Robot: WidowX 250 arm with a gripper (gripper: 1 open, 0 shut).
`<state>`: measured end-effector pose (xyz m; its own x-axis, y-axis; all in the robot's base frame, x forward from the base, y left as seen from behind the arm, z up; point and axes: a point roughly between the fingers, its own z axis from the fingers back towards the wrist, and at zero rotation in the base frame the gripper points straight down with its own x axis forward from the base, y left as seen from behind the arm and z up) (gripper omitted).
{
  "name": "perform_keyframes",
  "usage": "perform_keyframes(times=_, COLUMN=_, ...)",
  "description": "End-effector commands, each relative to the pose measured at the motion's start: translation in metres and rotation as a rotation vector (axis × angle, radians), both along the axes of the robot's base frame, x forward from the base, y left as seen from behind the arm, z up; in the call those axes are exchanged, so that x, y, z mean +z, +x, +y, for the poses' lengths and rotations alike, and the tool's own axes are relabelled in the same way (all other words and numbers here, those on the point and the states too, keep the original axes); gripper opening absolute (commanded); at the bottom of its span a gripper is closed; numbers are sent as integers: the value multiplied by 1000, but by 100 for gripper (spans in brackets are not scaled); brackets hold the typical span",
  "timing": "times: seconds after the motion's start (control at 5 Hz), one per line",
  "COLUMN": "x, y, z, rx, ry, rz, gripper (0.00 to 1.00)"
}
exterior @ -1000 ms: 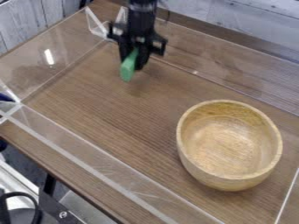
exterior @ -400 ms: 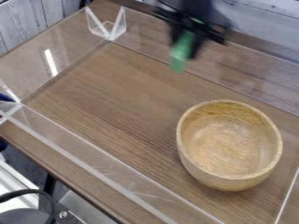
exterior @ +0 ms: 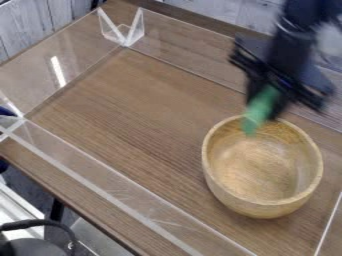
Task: Put the green block in the brown bowl
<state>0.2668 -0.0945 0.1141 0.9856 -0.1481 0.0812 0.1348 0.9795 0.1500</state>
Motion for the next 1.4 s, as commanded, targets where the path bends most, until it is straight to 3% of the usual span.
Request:
perform_keyframes(times=0.0, x=14, y=-13, z=32, rx=34, ry=-23, rz=-44, gripper=0)
perform_keyframes(times=0.4, x=-16, y=-3, z=65, rx=63, ry=-19, rz=-53, gripper=0)
perform_keyframes(times=0.8, x=-32, y=-3, z=59, rx=12, ry=9, rz=-37, gripper=0)
perform_keyframes(times=1.2, x=-45, y=-10, z=51, rx=47, ry=3, rz=25, gripper=0)
